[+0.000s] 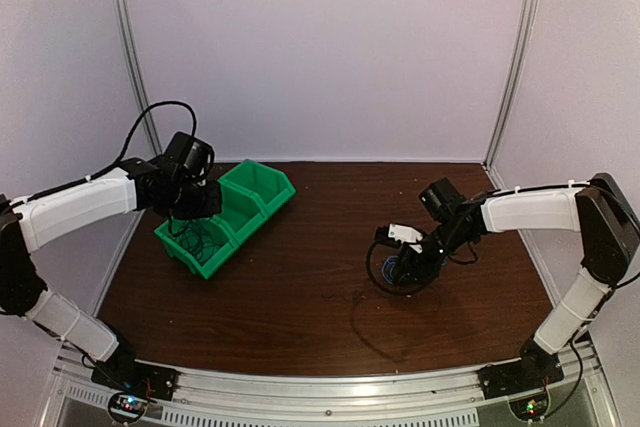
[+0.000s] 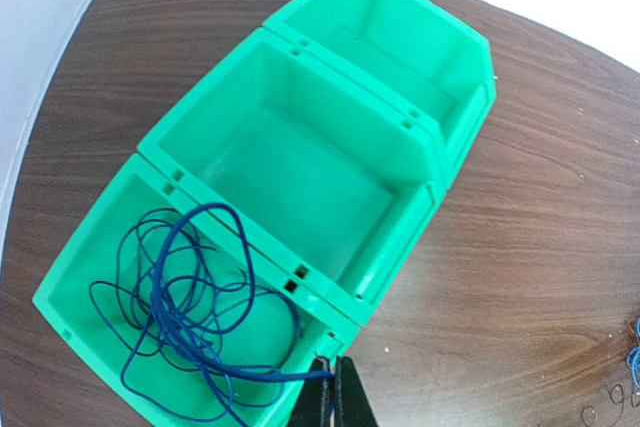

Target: Untangle the cables

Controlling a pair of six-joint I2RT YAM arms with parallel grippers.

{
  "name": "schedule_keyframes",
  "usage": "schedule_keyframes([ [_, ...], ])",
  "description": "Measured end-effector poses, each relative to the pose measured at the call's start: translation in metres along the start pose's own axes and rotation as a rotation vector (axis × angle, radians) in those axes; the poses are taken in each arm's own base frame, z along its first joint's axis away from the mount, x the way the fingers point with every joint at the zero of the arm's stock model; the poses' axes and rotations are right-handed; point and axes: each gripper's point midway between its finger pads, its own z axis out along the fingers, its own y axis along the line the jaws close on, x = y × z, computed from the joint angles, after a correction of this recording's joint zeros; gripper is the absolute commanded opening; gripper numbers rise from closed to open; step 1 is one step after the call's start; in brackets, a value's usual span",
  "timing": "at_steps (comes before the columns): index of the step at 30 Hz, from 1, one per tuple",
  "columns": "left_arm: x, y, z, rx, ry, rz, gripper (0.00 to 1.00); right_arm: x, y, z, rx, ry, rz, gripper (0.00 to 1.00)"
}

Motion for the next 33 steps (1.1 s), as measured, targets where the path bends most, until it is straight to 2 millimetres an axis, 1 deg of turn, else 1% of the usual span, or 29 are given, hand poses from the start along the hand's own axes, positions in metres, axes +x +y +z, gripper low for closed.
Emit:
schedule_keyframes([
  [3, 0.001, 0.023, 0.008, -0.048, 0.015, -0.014, 0.0, 0.0, 0.0, 0.0, 0.0, 0.0, -0.003, 0.56],
  [6, 0.017, 0.044, 0.018, -0.088, 0.058, -0.015, 0.0, 0.0, 0.0, 0.0, 0.0, 0.0, -0.008, 0.56],
  [9, 0.033, 0.058, 0.03, -0.108, 0.102, -0.018, 0.0, 0.0, 0.0, 0.0, 0.001, 0.0, -0.011, 0.56],
  [13, 0.048, 0.064, 0.048, -0.118, 0.143, -0.008, 0.0, 0.0, 0.0, 0.0, 0.001, 0.0, -0.014, 0.56],
  [20, 0.064, 0.066, 0.079, -0.129, 0.195, 0.02, 0.01, 0.0, 0.0, 0.0, 0.001, 0.001, -0.014, 0.56],
  [22, 0.068, 0.066, 0.084, -0.13, 0.21, 0.025, 0.17, 0.0, 0.0, 0.0, 0.001, 0.001, -0.014, 0.56],
  [23, 0.068, 0.066, 0.084, -0.128, 0.213, 0.03, 0.24, 0.0, 0.0, 0.0, 0.001, 0.001, -0.013, 0.56],
  [24, 0.069, 0.066, 0.084, -0.126, 0.215, 0.031, 0.27, 0.0, 0.0, 0.0, 0.001, 0.001, -0.014, 0.56],
  [28, 0.061, 0.064, 0.077, -0.119, 0.2, 0.034, 0.34, 0.0, 0.0, 0.0, -0.002, 0.0, -0.013, 0.56],
  [30, 0.052, 0.063, 0.066, -0.113, 0.18, 0.031, 0.37, -0.001, 0.002, -0.001, -0.008, -0.003, -0.013, 0.56],
  [33, 0.032, 0.058, 0.046, -0.093, 0.127, 0.021, 0.41, -0.004, 0.001, -0.002, -0.006, -0.009, -0.016, 0.56],
])
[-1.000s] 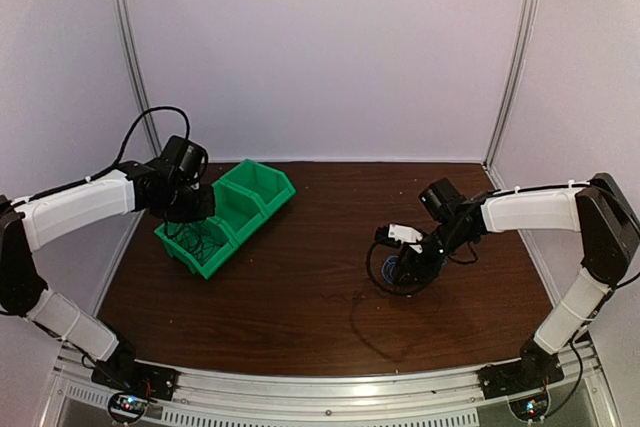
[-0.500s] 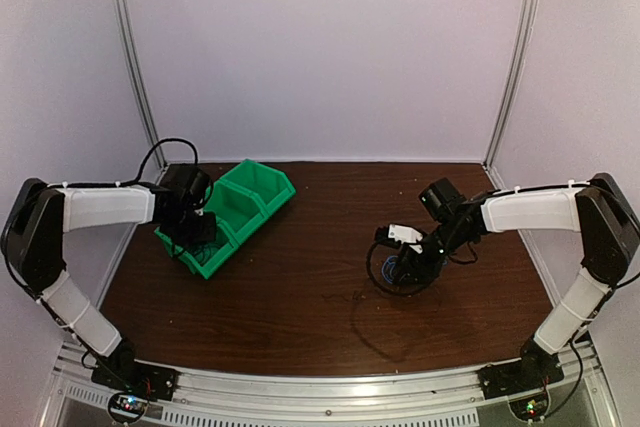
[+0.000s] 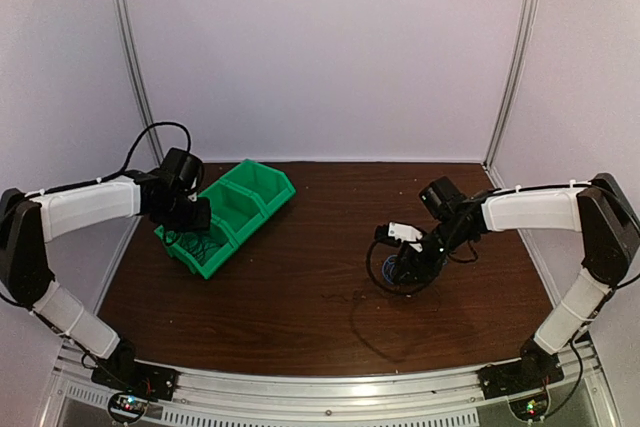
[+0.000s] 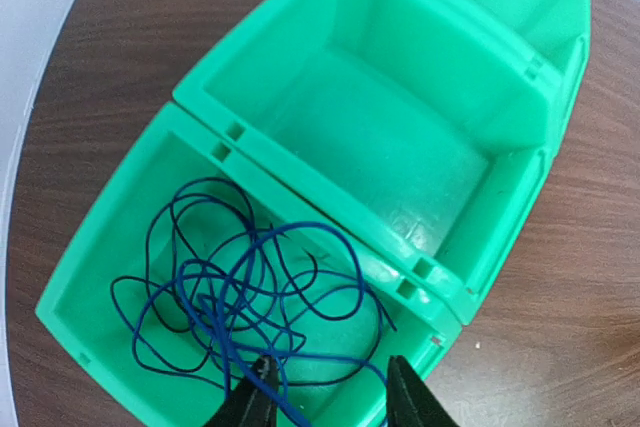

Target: Untangle the cables

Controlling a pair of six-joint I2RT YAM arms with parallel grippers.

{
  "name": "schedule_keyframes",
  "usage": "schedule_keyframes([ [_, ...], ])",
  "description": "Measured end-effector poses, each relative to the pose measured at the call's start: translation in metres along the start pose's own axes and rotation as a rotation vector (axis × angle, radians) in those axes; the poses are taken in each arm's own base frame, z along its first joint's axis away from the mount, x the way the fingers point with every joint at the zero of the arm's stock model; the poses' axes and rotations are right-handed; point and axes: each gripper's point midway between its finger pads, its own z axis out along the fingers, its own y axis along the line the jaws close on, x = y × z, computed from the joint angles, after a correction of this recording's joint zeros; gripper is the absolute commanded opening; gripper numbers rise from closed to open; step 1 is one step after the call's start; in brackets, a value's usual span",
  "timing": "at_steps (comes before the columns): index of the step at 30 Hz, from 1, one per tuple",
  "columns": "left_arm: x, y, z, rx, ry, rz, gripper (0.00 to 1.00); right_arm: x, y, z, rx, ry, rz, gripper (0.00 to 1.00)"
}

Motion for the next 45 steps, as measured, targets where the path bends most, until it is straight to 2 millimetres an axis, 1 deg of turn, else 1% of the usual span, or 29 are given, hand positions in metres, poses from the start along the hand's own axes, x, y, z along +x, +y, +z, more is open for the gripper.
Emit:
schedule_keyframes([
  [3, -0.02, -0.005, -0.021, 0.024, -0.051, -0.007, 0.42, -0.002, -0.001, -0.001, 0.003, -0.003, -0.003, 0.56],
  [5, -0.031, -0.008, -0.03, 0.039, -0.076, -0.005, 0.42, -0.002, -0.001, -0.001, 0.002, -0.003, -0.003, 0.56],
  [8, -0.039, -0.015, -0.034, 0.067, -0.091, 0.008, 0.43, -0.002, -0.001, -0.001, 0.003, -0.003, -0.003, 0.56],
  [11, -0.045, -0.019, -0.031, 0.07, -0.084, 0.017, 0.43, -0.002, -0.001, -0.001, 0.003, -0.003, -0.003, 0.56],
  [13, -0.049, -0.024, -0.026, 0.079, -0.085, 0.021, 0.43, -0.002, -0.001, -0.001, 0.003, -0.003, -0.003, 0.56],
  [16, -0.048, -0.036, -0.016, 0.126, -0.071, 0.037, 0.43, -0.002, -0.001, -0.001, 0.004, -0.002, -0.003, 0.56],
  [18, -0.049, -0.045, -0.005, 0.16, -0.06, 0.048, 0.43, -0.002, -0.001, -0.001, 0.005, -0.002, -0.003, 0.56],
  [20, -0.049, -0.054, 0.01, 0.176, -0.039, 0.061, 0.44, -0.002, -0.001, -0.001, 0.005, -0.001, -0.003, 0.56],
  [22, -0.048, -0.062, 0.03, 0.186, -0.016, 0.079, 0.46, -0.001, -0.001, -0.001, 0.006, 0.0, -0.002, 0.56],
  [25, -0.038, -0.072, 0.057, 0.191, 0.025, 0.12, 0.47, -0.001, -0.002, -0.001, 0.006, 0.0, -0.002, 0.56],
  [27, -0.034, -0.079, 0.068, 0.198, 0.032, 0.151, 0.47, -0.001, -0.002, -0.001, 0.007, 0.001, -0.002, 0.56],
  [32, -0.029, -0.095, 0.078, 0.23, 0.042, 0.224, 0.46, -0.001, -0.002, -0.001, 0.009, 0.002, -0.002, 0.56],
  [38, -0.02, -0.107, 0.09, 0.279, 0.062, 0.31, 0.41, 0.0, -0.003, -0.001, 0.015, 0.007, -0.002, 0.56],
  [40, -0.017, -0.108, 0.092, 0.292, 0.071, 0.334, 0.39, 0.0, -0.003, -0.001, 0.016, 0.007, -0.002, 0.56],
  [45, -0.011, -0.12, 0.088, 0.342, 0.072, 0.406, 0.33, 0.0, -0.003, -0.001, 0.017, 0.008, -0.002, 0.56],
])
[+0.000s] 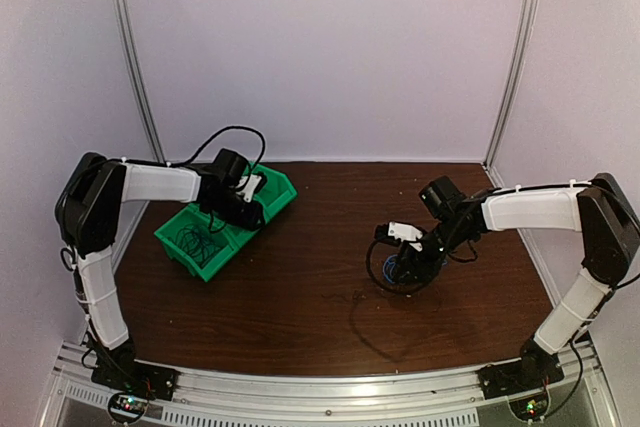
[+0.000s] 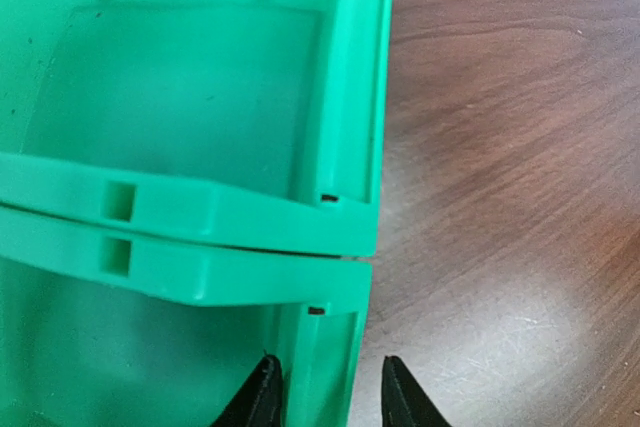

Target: Untangle the cables

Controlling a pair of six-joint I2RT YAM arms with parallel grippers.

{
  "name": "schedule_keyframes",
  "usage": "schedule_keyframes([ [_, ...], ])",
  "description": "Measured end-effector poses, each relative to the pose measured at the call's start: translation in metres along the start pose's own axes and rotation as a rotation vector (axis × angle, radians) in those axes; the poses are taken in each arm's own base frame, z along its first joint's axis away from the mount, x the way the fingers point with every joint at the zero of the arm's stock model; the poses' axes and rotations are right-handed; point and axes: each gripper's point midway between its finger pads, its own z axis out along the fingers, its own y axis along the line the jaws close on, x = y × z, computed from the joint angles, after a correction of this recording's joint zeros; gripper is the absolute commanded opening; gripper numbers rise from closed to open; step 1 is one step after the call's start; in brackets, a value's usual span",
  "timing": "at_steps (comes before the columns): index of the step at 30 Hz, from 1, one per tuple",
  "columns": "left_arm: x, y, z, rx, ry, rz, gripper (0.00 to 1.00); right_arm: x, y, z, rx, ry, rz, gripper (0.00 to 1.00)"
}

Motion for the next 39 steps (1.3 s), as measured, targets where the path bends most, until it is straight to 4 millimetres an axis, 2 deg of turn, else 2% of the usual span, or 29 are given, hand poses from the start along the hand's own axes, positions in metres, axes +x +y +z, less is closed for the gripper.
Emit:
schedule_keyframes([
  [3, 0.001, -0.016, 0.001, 0.037, 0.001, 0.071, 0.32, 0.0, 0.0, 0.0, -0.001, 0.0, 0.0, 0.56],
  [6, 0.006, -0.041, 0.003, 0.092, 0.001, 0.143, 0.3, -0.001, 0.001, 0.0, -0.005, -0.005, 0.001, 0.56],
  [11, 0.023, -0.08, 0.006, 0.179, 0.013, 0.244, 0.27, -0.006, 0.004, -0.006, -0.02, -0.03, 0.008, 0.55],
  [14, 0.034, -0.093, 0.001, 0.213, 0.017, 0.288, 0.27, -0.015, 0.0, -0.019, -0.03, -0.074, 0.031, 0.56],
  [18, 0.042, -0.096, -0.006, 0.22, 0.022, 0.314, 0.36, -0.035, -0.014, -0.052, -0.01, -0.171, 0.055, 0.56],
  [21, 0.031, -0.099, -0.02, 0.224, -0.015, 0.328, 0.41, -0.043, -0.031, -0.078, 0.039, -0.227, 0.07, 0.56],
  [24, 0.006, -0.11, -0.048, 0.235, -0.098, 0.351, 0.43, -0.047, -0.038, -0.092, 0.066, -0.242, 0.079, 0.56],
  [29, -0.051, -0.158, -0.111, 0.312, -0.324, 0.405, 0.44, -0.035, -0.037, -0.095, 0.051, -0.203, 0.12, 0.56],
  [32, -0.062, -0.192, -0.132, 0.393, -0.409, 0.414, 0.44, -0.025, -0.038, -0.097, 0.045, -0.182, 0.157, 0.56],
  [35, -0.06, -0.224, -0.125, 0.473, -0.418, 0.398, 0.44, -0.02, -0.038, -0.097, 0.04, -0.178, 0.174, 0.57],
  [37, -0.058, -0.242, -0.106, 0.504, -0.386, 0.382, 0.44, -0.015, -0.035, -0.092, 0.028, -0.173, 0.186, 0.56],
  [39, -0.054, -0.261, -0.079, 0.526, -0.34, 0.363, 0.44, -0.007, -0.03, -0.084, 0.002, -0.162, 0.204, 0.56],
])
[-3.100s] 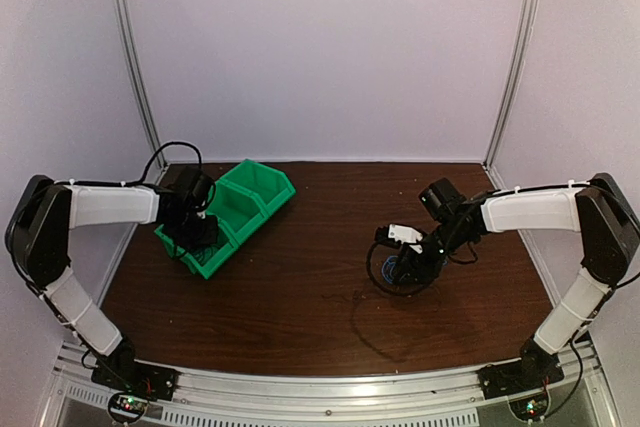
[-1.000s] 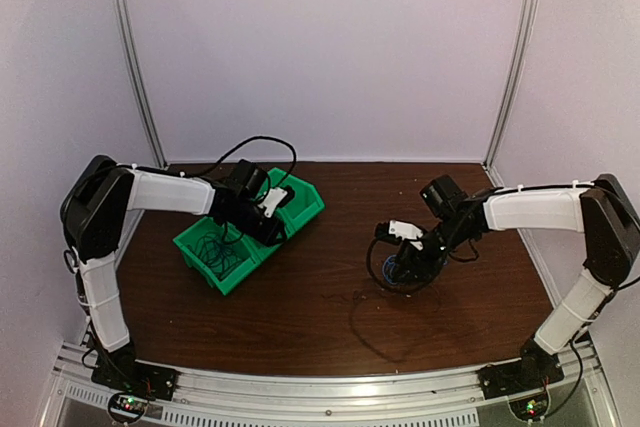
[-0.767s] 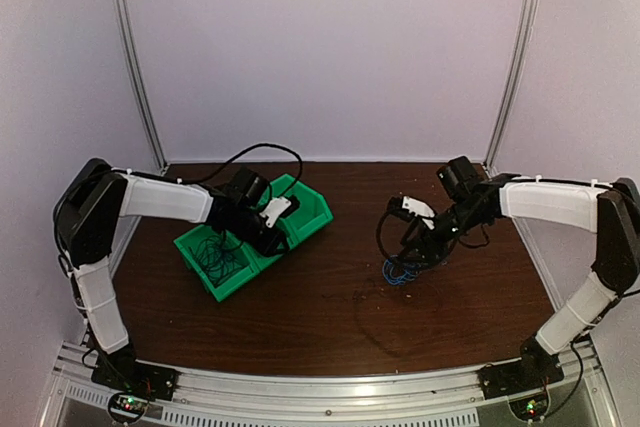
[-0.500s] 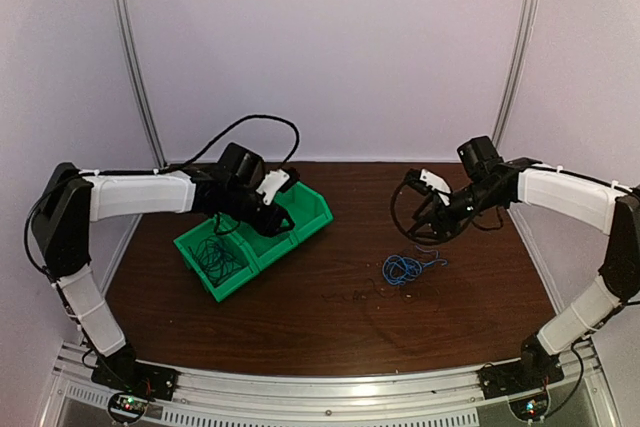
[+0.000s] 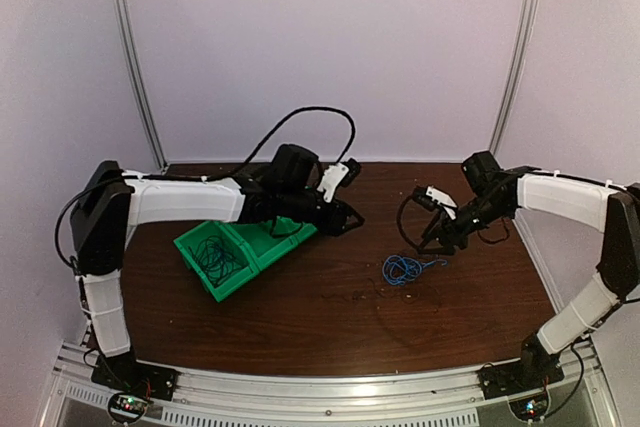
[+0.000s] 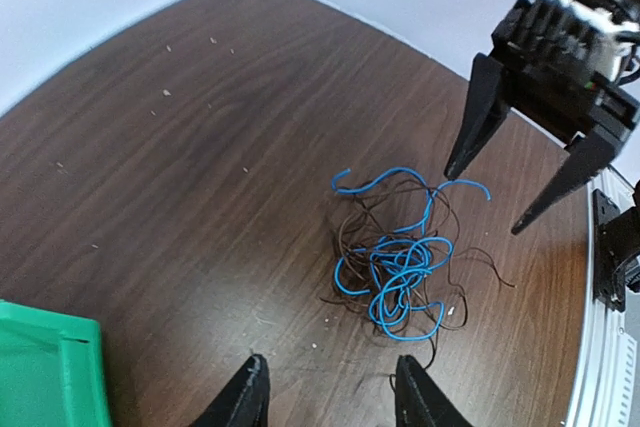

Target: Untangle the cables

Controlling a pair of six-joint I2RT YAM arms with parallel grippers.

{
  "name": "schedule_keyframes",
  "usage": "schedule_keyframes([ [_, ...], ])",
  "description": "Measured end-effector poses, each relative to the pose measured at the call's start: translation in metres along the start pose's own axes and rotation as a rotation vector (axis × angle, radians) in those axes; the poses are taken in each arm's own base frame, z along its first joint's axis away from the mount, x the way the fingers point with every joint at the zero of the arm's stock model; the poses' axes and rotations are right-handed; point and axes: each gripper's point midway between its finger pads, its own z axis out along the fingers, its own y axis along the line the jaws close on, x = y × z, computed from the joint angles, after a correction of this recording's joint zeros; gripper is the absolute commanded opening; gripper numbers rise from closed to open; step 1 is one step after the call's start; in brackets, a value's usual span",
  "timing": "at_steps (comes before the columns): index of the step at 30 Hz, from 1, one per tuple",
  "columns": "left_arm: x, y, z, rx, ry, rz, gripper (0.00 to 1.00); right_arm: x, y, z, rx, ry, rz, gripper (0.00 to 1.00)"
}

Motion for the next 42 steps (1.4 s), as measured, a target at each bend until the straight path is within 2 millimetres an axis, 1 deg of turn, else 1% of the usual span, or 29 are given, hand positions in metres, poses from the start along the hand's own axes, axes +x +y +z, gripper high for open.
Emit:
schedule_keyframes([
  [2, 0.018, -0.002, 0.028, 0.014, 0.045, -0.039, 0.44, 0.011, 0.002, 0.008, -0.021, 0.016, 0.022, 0.57],
  [4, 0.037, -0.003, 0.05, 0.026, 0.085, -0.073, 0.43, 0.02, 0.002, 0.014, -0.033, 0.028, 0.037, 0.56],
  [6, 0.056, -0.004, 0.067, 0.042, 0.117, -0.103, 0.42, 0.026, 0.003, 0.019, -0.041, 0.032, 0.05, 0.56],
  [10, 0.083, -0.005, 0.092, 0.088, 0.162, -0.146, 0.42, 0.03, 0.002, 0.025, -0.046, 0.027, 0.062, 0.56],
  [13, 0.095, -0.01, 0.103, 0.142, 0.174, -0.166, 0.41, 0.032, 0.001, 0.028, -0.046, 0.024, 0.064, 0.56],
  [17, 0.098, -0.023, 0.113, 0.196, 0.17, -0.174, 0.36, 0.035, -0.001, 0.033, -0.05, 0.028, 0.07, 0.56],
  [23, 0.091, -0.035, 0.122, 0.234, 0.147, -0.184, 0.21, 0.041, -0.004, 0.04, -0.059, 0.042, 0.083, 0.56],
  [27, 0.089, -0.035, 0.125, 0.242, 0.134, -0.194, 0.12, 0.04, -0.005, 0.04, -0.056, 0.039, 0.08, 0.57],
  [30, 0.092, -0.035, 0.128, 0.246, 0.137, -0.202, 0.09, 0.04, -0.005, 0.04, -0.055, 0.038, 0.079, 0.57],
  [34, 0.098, -0.034, 0.133, 0.254, 0.145, -0.215, 0.0, 0.039, -0.005, 0.04, -0.055, 0.037, 0.079, 0.57],
  [37, 0.102, -0.034, 0.135, 0.259, 0.155, -0.225, 0.0, 0.039, -0.005, 0.04, -0.055, 0.037, 0.079, 0.57],
  [42, 0.098, -0.035, 0.134, 0.262, 0.146, -0.228, 0.0, 0.039, -0.006, 0.04, -0.055, 0.036, 0.08, 0.59],
])
